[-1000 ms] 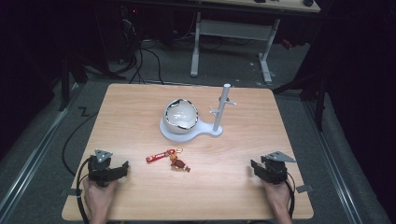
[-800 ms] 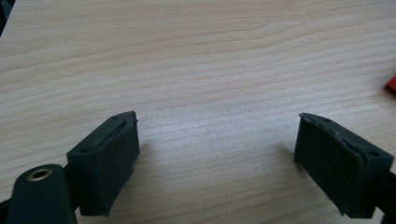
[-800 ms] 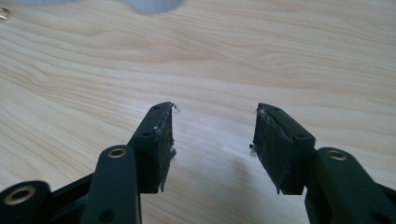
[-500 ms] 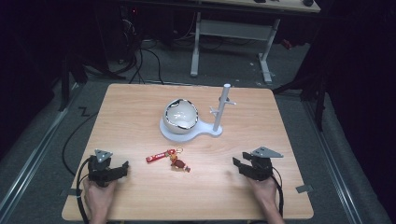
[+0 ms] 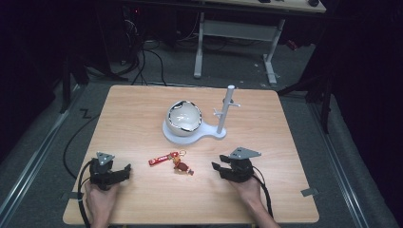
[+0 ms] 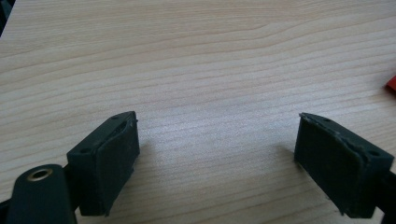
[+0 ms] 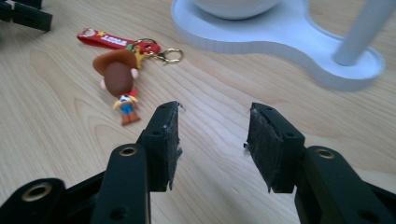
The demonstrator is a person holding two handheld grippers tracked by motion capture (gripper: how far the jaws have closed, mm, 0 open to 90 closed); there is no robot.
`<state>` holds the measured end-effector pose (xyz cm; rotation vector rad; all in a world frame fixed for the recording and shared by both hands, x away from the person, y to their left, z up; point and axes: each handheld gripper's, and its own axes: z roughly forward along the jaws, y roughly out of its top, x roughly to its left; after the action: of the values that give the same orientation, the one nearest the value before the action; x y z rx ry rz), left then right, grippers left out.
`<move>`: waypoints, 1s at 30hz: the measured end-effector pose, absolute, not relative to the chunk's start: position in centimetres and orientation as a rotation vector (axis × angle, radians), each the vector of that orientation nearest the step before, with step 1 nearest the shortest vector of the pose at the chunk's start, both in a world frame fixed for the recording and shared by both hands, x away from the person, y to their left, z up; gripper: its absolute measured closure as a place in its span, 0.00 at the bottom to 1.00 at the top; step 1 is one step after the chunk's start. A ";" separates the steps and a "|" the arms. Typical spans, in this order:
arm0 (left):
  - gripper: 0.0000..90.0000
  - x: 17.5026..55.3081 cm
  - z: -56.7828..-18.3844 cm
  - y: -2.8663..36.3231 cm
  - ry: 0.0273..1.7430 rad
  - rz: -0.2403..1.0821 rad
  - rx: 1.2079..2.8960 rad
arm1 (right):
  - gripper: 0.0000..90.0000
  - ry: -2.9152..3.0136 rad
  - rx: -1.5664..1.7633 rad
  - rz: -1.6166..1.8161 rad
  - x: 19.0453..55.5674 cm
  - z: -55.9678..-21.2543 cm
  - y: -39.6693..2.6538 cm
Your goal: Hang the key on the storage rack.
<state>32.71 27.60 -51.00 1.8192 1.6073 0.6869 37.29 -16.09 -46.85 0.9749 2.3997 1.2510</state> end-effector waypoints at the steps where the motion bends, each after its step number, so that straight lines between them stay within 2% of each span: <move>1: 0.16 32.7 -51.0 27.6 1.608 0.687 1.819 | 0.61 2.426 0.970 1.271 37.5 -47.1 -15.3; 21: 0.17 32.7 -51.0 27.6 1.607 0.688 1.818 | 0.64 2.563 0.745 1.321 36.7 -48.1 -8.9; 30: 0.17 32.6 -51.0 27.6 1.605 0.689 1.818 | 0.62 2.583 0.705 1.305 36.9 -48.4 -7.0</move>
<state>32.65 27.55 -50.99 1.8182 1.6047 0.6888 36.92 -6.99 -48.43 0.7046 2.5831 1.3048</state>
